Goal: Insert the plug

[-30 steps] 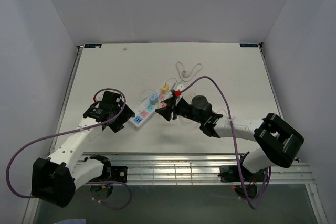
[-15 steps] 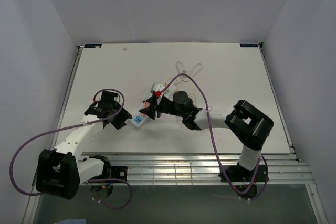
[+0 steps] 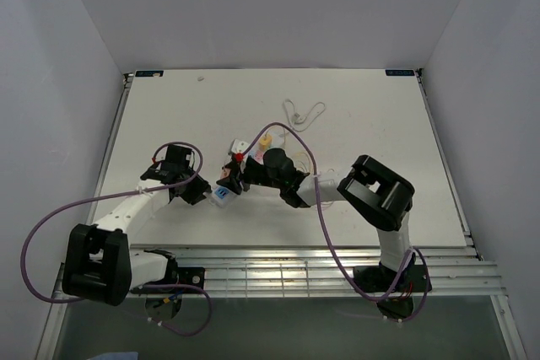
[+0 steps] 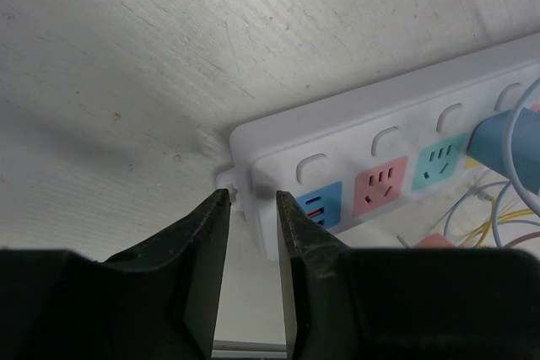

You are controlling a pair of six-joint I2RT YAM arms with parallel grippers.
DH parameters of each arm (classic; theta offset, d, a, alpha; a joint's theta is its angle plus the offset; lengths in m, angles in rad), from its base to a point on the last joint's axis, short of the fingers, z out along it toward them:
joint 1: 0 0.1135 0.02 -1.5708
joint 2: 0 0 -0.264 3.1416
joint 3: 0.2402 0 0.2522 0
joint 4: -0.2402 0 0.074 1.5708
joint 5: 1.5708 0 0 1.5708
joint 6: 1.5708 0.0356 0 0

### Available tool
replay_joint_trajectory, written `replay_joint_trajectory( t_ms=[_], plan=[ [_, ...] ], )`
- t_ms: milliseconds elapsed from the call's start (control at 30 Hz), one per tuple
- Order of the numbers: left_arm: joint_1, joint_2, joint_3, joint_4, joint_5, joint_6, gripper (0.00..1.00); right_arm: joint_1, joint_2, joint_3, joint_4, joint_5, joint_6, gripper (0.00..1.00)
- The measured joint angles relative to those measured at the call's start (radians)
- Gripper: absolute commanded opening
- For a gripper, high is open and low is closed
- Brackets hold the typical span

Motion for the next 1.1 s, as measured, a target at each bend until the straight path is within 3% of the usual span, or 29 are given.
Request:
replay_joint_trajectory(
  t_ms=[467, 1100],
  plan=[
    [0.000, 0.019, -0.010, 0.035, 0.002, 0.004, 0.31, 0.000, 0.089, 0.011, 0.057, 0.061, 0.007, 0.08],
    [0.001, 0.019, -0.014, 0.045, 0.034, 0.015, 0.29, 0.011, 0.141, 0.020, 0.153, 0.154, 0.015, 0.08]
  ],
)
